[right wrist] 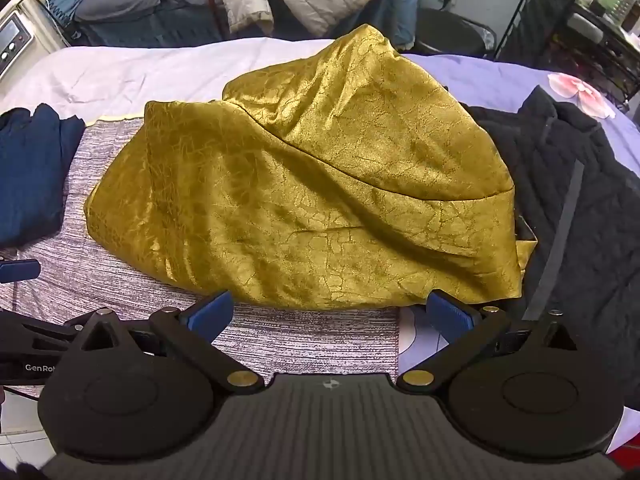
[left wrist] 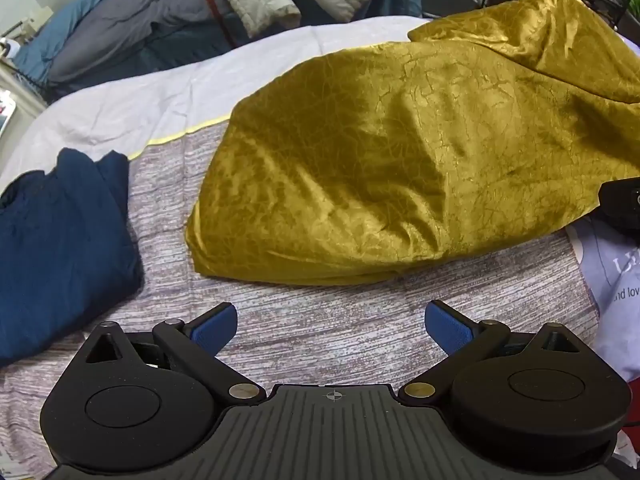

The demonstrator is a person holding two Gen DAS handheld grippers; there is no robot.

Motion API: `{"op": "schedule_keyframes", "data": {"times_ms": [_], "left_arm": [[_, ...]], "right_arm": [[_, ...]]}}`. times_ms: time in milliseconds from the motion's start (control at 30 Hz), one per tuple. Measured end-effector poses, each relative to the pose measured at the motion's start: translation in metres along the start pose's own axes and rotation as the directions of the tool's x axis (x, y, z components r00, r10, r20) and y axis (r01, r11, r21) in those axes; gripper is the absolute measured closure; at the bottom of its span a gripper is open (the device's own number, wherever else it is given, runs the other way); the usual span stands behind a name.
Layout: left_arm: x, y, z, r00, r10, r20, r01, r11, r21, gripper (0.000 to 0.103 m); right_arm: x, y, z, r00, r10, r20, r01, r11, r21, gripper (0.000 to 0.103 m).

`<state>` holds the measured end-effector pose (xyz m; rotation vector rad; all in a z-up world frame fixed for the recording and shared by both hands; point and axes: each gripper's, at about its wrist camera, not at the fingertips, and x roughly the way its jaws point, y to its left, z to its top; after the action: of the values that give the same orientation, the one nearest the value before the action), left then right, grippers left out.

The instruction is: Fold large clothes

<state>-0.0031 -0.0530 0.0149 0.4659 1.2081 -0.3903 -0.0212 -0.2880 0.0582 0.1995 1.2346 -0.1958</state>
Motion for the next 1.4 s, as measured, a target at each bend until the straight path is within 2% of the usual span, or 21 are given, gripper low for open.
{"op": "schedule_keyframes", "data": {"times_ms": [667, 800, 967, 1400], "left_arm": [[0.01, -0.001, 0.003, 1.0, -0.012, -0.026, 0.012, 1.0, 0.002, 0.0], [0.011, -0.002, 0.004, 0.999, -0.016, -0.031, 0.016, 1.0, 0.0, 0.0], [0.014, -0.003, 0.006, 0.999, -0.018, -0.035, 0.018, 1.0, 0.001, 0.0], [0.022, -0.004, 0.01, 0.998, -0.024, -0.052, 0.024, 1.0, -0.005, 0.0]], "right_arm": [[0.008, 0.007, -0.001, 0.999, 0.012, -0.04, -0.013, 1.0, -0.015, 0.001], [0.008, 0.007, -0.002, 1.0, 0.01, -0.01, -0.011, 1.0, -0.016, 0.001], [0.008, 0.007, -0.002, 1.0, 0.005, -0.016, -0.005, 1.0, -0.018, 0.001], [0.011, 0.006, 0.002, 0.997, -0.078, -0.012, 0.077, 0.996, -0.052, 0.001]]}}
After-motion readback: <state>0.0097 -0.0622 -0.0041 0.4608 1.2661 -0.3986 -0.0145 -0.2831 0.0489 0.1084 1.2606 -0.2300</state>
